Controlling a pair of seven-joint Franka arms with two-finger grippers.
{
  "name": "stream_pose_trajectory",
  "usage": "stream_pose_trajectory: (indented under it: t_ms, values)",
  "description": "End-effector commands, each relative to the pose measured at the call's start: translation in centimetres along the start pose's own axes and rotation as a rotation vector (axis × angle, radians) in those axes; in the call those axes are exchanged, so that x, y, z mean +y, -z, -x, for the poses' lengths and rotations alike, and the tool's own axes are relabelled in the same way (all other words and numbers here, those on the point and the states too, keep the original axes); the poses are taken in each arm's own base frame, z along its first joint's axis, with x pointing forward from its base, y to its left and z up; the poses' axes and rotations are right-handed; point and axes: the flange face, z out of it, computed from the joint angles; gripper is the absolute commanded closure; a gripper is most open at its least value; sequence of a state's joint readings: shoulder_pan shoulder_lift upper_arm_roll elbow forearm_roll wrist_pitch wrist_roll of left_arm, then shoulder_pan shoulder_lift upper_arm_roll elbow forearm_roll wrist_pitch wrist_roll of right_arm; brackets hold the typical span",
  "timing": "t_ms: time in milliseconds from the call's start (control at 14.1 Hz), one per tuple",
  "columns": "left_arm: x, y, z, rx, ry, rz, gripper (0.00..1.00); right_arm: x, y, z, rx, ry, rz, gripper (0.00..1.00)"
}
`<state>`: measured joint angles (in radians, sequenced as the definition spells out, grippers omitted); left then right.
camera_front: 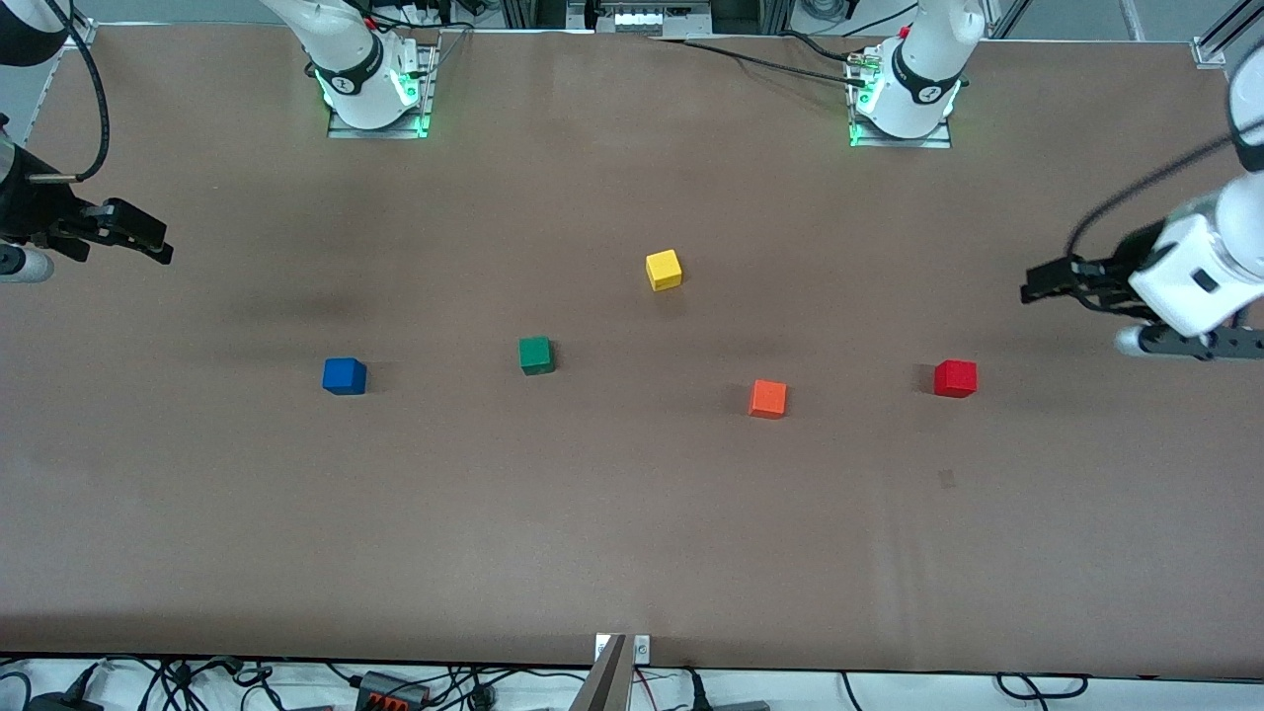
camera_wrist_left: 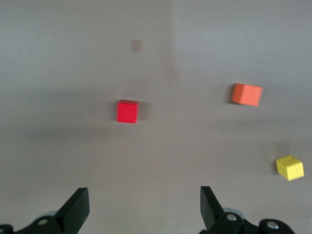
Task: Pass red block to right arm, stack on blue
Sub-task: 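Reach the left gripper to the red cube and grasp it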
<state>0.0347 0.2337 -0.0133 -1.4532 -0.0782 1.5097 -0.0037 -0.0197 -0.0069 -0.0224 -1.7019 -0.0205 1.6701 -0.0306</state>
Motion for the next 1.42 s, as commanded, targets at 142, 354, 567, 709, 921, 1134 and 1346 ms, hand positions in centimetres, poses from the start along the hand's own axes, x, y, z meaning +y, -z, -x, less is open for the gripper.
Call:
stream_pose_trajectory:
  t_ms: [142, 354, 567, 709, 921, 1134, 1346]
  values:
    - [-3.0, -5.9, -3.0, -0.087, 0.007, -0.103, 0.00, -0.2, -0.3, 0.0, -0.009, 0.006, 0.001, 0.00]
    - [-3.5, -11.6, -3.6, -0.062, -0.005, -0.118, 0.00, -0.3, -0.4, 0.0, -0.010, 0.009, 0.001, 0.00]
    - [-2.9, -16.2, -4.2, 0.022, -0.029, -0.118, 0.00, -1.0, -1.2, -0.4, -0.025, 0.028, 0.004, 0.00]
    - [-3.1, -19.1, -3.9, 0.044, -0.034, -0.117, 0.00, -2.5, -1.7, -0.7, -0.036, 0.055, 0.013, 0.00]
    - [-3.6, -23.3, -3.2, 0.103, -0.050, -0.117, 0.00, -3.4, -3.0, -1.2, -0.057, 0.064, 0.006, 0.00]
    - [-3.5, -27.3, -2.4, 0.200, -0.071, -0.113, 0.00, -4.0, -3.6, -1.4, -0.066, 0.071, 0.003, 0.00]
    - [-3.5, -30.4, -2.4, 0.214, -0.169, -0.120, 0.00, -5.7, -3.4, -1.3, -0.068, 0.106, 0.013, 0.00]
